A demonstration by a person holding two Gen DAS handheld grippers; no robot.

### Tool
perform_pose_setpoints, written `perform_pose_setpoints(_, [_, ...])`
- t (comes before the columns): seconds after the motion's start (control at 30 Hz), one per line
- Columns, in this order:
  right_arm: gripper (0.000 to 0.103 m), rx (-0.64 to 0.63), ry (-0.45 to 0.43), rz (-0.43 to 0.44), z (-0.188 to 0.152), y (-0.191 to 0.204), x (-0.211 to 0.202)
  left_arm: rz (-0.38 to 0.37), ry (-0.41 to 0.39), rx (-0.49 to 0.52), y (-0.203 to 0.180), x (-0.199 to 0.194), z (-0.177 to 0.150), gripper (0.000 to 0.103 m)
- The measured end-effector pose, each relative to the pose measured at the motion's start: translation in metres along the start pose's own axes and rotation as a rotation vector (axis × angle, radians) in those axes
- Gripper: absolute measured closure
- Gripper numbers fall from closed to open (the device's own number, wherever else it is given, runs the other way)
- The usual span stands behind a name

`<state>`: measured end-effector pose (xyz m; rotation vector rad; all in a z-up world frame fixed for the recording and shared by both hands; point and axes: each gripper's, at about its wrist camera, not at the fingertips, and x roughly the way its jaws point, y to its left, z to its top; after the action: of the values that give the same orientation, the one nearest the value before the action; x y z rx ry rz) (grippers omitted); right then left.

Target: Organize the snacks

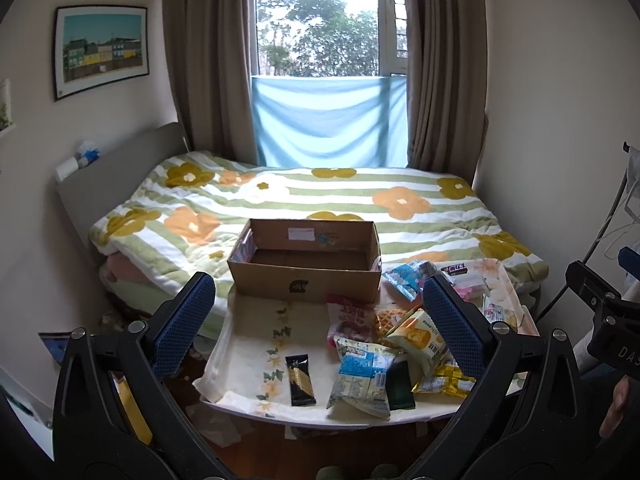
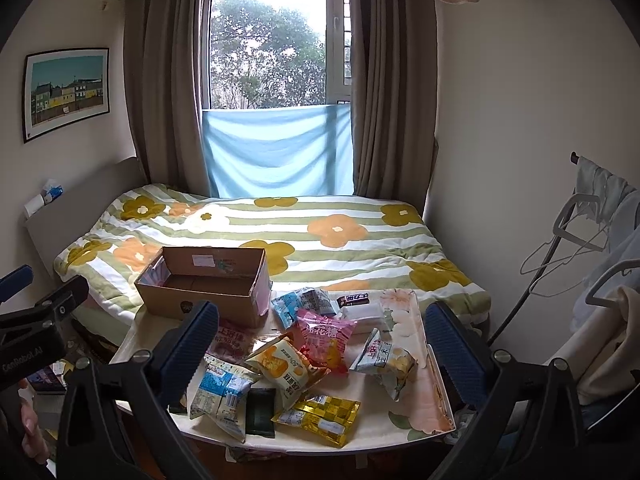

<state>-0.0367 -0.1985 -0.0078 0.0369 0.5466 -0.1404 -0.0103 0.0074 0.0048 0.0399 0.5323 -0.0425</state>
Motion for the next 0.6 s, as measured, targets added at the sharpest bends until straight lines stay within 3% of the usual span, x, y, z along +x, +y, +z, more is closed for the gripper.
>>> perform_pose_setpoints(0.6, [0.0,0.015,0.002,0.004,0.002,-0.001,0.012,0.0,0.004,0.011,-0.001,0.01,0.005,0.0])
